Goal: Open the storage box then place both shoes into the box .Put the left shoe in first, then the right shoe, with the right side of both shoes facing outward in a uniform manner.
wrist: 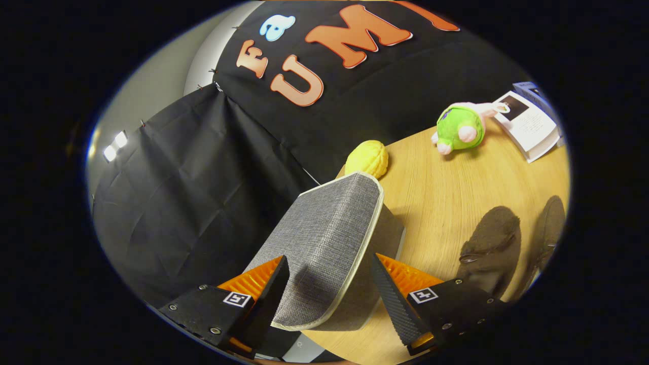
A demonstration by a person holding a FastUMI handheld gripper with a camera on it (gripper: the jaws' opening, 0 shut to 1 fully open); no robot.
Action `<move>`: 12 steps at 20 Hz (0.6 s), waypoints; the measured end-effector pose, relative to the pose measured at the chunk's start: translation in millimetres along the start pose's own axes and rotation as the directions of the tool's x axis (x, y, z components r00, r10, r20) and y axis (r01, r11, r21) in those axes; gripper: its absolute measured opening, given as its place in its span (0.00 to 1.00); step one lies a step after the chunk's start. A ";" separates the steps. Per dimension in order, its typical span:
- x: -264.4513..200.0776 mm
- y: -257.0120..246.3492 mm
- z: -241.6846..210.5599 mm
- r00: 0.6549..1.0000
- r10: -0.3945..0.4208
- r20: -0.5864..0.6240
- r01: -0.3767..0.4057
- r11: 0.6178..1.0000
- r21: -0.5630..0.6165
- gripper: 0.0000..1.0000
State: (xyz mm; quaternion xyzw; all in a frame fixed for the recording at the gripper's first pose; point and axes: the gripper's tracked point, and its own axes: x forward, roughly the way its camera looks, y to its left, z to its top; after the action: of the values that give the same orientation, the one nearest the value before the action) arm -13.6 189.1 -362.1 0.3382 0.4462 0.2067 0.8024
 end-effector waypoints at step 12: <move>30.8 -2.4 -12.0 0.987 0.163 0.003 -0.156 0.935 0.318 0.95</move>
State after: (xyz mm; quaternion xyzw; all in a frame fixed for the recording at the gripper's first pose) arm -7.9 211.2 -386.1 0.4953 0.4541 0.2007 0.7128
